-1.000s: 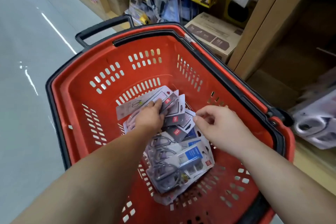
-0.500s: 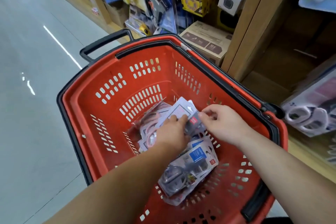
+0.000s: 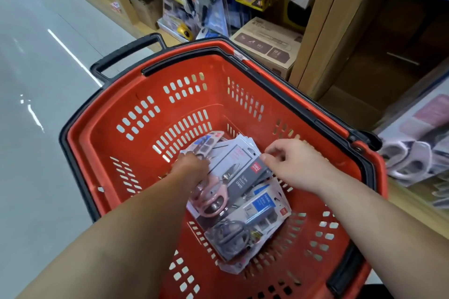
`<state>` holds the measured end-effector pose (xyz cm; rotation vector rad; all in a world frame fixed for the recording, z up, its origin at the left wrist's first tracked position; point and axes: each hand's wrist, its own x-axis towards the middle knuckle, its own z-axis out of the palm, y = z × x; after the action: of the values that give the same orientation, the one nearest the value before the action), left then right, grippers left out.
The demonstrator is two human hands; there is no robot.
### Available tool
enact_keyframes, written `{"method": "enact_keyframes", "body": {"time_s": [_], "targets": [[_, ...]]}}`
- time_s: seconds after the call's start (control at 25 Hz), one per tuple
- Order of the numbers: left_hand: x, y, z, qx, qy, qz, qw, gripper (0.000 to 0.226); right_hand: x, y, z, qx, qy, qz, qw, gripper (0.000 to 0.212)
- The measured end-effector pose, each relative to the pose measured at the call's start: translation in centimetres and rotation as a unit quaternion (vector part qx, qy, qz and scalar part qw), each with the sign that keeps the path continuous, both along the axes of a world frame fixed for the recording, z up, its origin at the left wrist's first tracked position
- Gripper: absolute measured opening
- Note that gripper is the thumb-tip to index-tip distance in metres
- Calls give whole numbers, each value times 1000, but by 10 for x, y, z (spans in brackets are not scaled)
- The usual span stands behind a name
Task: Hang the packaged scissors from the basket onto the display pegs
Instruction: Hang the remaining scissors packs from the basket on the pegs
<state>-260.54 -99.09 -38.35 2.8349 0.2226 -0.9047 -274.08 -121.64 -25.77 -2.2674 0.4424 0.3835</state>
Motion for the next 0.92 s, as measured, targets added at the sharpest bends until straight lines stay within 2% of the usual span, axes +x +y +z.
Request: {"method": "enact_keyframes", "body": {"time_s": [0.12,0.24,0.44,0.56,0.64,0.72,0.8,0.92], "targets": [[3,-6,-7,12,-6,-18,1000,60,3,-2,-4,-10,7,9,1000,18],[-2,-16,4,-42,5,11,999,74,2,-3,-4,-10,20,10,1000,19],[-11,-20,13,-81,41,28,995,74,3,-2,-3,-5,29,12,1000,19],[-19,-25,25,-115,29,34,992,69,1,-2,2,8,38,-1,999,19],[-22,-32,40,-152,13,73,986,63,-1,0,6,26,27,-17,999,19],[-21,-38,57,-212,-3,115,970,56,-1,1,12,49,17,-48,997,32],[-26,-39,75,-300,12,121,946,50,0,5,18,84,29,-83,993,59],[-46,-36,99,-480,131,92,862,37,4,7,22,165,54,-154,973,82]]}}
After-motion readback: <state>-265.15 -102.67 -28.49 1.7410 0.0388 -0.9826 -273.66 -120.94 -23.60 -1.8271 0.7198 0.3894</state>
